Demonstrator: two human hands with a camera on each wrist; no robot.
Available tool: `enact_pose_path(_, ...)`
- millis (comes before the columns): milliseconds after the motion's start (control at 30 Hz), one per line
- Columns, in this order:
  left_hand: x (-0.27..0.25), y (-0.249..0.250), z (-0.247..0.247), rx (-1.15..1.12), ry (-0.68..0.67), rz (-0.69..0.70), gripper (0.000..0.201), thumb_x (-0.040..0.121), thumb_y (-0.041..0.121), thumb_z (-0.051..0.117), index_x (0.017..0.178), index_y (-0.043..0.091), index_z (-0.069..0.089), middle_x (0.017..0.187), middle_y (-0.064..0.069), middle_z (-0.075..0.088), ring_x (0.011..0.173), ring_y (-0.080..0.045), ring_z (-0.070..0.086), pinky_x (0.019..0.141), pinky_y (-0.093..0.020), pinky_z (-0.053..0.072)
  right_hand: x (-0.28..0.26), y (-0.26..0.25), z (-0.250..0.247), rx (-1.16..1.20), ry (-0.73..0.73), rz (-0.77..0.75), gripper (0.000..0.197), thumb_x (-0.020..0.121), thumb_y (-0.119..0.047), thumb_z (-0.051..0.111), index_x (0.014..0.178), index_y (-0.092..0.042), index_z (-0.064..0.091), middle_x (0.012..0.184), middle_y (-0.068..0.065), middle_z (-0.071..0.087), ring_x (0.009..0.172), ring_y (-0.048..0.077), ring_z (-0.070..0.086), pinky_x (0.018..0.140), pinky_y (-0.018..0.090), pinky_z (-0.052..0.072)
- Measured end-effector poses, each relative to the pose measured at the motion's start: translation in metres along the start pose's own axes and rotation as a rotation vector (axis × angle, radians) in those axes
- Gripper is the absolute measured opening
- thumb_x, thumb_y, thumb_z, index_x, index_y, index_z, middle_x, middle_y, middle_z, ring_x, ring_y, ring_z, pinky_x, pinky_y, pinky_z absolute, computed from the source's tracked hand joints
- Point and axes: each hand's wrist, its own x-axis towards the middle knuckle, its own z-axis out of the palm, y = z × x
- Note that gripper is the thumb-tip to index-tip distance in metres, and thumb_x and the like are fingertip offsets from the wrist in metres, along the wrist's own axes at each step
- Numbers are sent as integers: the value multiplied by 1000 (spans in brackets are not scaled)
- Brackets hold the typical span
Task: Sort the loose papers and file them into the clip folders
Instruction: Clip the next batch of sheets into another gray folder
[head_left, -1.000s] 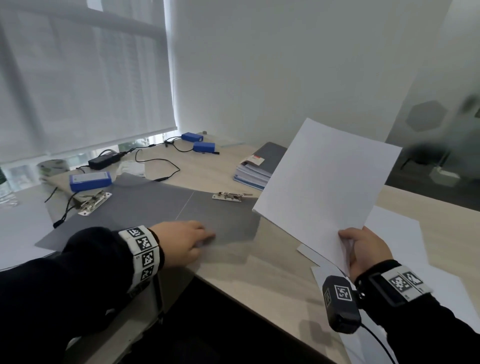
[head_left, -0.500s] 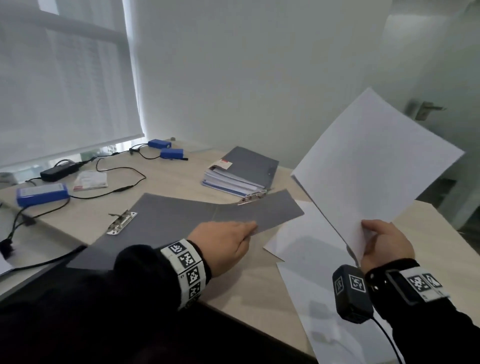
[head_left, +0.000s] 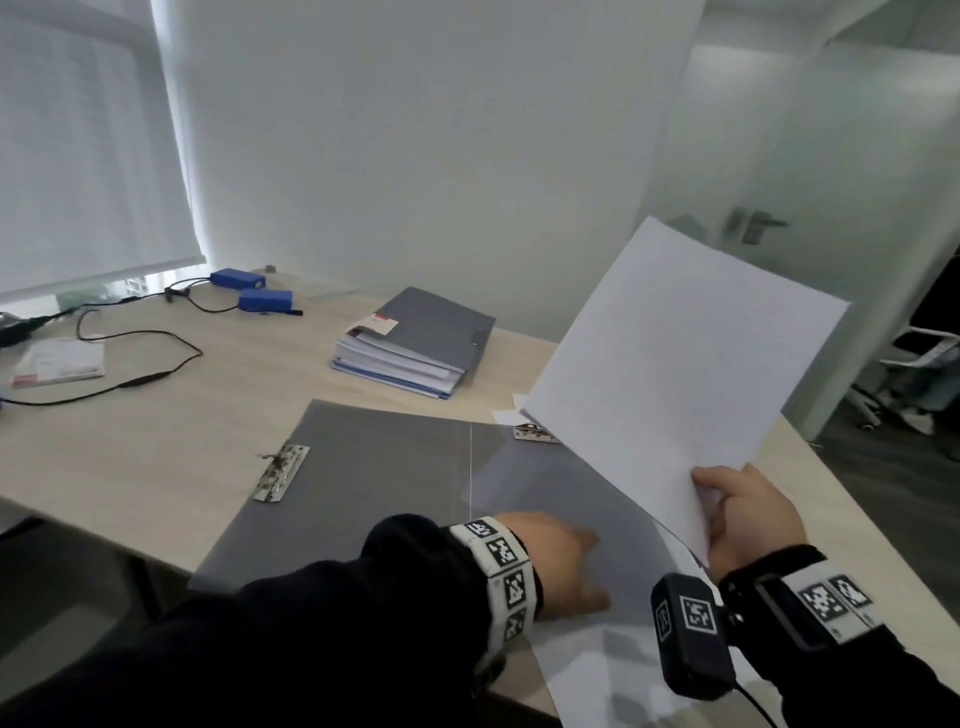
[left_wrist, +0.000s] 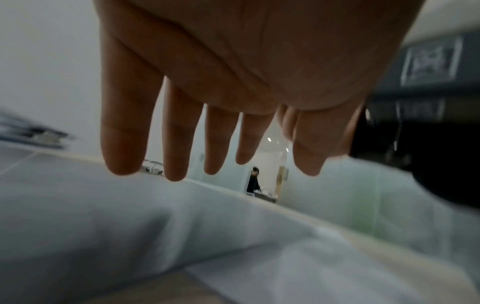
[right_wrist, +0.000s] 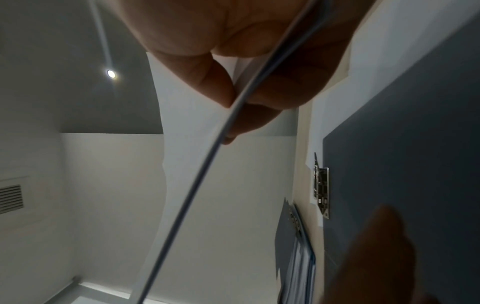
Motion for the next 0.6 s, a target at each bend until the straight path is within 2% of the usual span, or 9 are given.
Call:
enact_pose_path(67,-12,-8,-11,-157,14,-8,60,94,52,49,149,29,37,148,-1,48,135,-23,45,110,-35,37,3,6,-2,-58,6,26,24,88,4,51,71,-13,54,43,-4,55,42,12,56,56,32,43)
enact_pose_path(133,-28,-24,-21,-347,81,3,45,98,39,50,142,28,49,142,6,55,130,-14,50,108,-25,36,8,15,1,-83,-28,46,21,87,4,51,81,-12,62,57,0,67,60,21,63,64,36,48)
enact_pose_path(200,-48,-47,-26,-596,164,-11,29,97,27,52,122,27,67,119,10,70,109,-8,63,93,-18,47,11,28,8,-96,-54,76,26,85,6,50,91,-13,66,81,7,75,80,32,67,81,48,52)
enact_pose_path(233,-59,-60,-26,-749,214,-35,24,95,22,53,110,24,71,107,8,74,94,-7,68,78,-17,51,11,33,14,-122,-55,90,26,83,6,51,92,-13,66,87,9,75,87,36,67,86,53,50)
enact_pose_path(267,-69,-75,-27,-883,279,-75,21,95,17,53,101,21,73,97,6,76,82,-8,69,64,-16,49,10,39,21,-152,-57,97,24,83,5,52,92,-13,65,90,12,74,92,39,67,89,57,49)
enact_pose_path(333,-86,-112,-27,-1026,465,-193,19,95,14,55,91,20,73,87,4,76,72,-11,68,54,-21,43,10,52,37,-189,-84,129,24,83,6,52,94,-13,62,97,15,71,97,41,66,89,58,50)
enact_pose_path(433,-101,-174,-23,-1163,807,-436,18,94,11,57,85,18,70,76,2,74,66,-14,62,50,-23,38,7,71,66,-242,-180,179,34,88,11,47,108,-11,61,100,13,70,91,36,66,80,44,53)
enact_pose_path(500,-111,-210,-21,-1279,960,-607,14,93,13,57,88,16,70,78,2,72,65,-15,57,49,-21,35,3,83,88,-297,-255,223,38,89,13,45,118,-7,58,105,18,69,94,39,66,83,47,53)
enact_pose_path(600,-123,-250,-13,-1332,885,-797,15,93,25,56,98,21,69,96,2,71,79,-15,59,62,-27,36,-1,99,115,-408,-356,258,38,89,14,44,116,-8,58,105,20,70,96,42,66,89,55,51)
